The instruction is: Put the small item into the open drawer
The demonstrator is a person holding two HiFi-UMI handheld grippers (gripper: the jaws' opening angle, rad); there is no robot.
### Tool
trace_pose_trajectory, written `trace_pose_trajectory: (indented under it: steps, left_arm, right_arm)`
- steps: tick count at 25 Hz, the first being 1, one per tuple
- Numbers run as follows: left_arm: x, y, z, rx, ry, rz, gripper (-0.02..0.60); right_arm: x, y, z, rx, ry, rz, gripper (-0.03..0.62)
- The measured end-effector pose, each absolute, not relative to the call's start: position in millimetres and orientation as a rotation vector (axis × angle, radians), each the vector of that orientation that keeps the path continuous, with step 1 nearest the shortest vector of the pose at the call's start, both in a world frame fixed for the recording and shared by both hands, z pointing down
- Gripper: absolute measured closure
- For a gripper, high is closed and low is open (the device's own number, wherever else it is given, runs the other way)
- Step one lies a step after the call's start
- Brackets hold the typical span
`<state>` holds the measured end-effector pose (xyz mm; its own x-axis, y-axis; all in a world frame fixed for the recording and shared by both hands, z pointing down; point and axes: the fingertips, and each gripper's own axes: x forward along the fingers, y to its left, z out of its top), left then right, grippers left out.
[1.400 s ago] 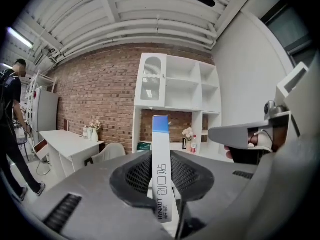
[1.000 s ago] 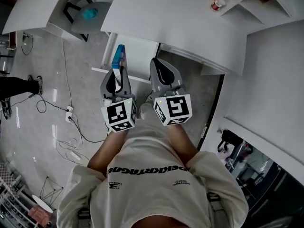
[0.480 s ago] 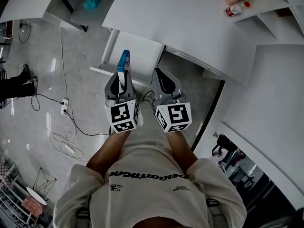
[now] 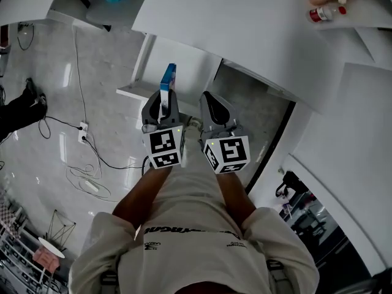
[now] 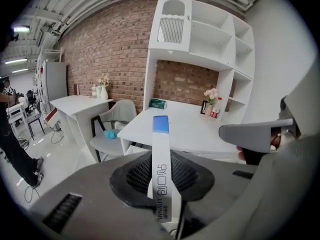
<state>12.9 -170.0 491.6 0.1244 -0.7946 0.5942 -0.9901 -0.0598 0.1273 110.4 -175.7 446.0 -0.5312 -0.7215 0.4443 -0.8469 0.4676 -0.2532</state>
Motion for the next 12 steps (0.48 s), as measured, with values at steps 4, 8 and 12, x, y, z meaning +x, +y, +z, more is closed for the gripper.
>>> trace_pose_trajectory:
  steps: [4, 8, 12]
  left_arm:
    - [-0.3, -182.1, 518.8, 1.861, -1.702, 0.543, 0.505]
    - [-5.3, -195.6, 542.9, 1.823, -1.672, 0.569, 0.505]
    - [-3.7, -206.0, 564.9, 1.790, -1.634, 0.594, 0.505]
  right_arm:
    - [108.1, -184.6, 466.6, 1.351, -2.410, 0.679, 0.595]
    - [109.9, -195.2, 486.7, 1.358, -2.384, 0.699, 0.595]
    - [114.0, -206.1, 502.9, 1.377, -2.355, 0.715, 0.595]
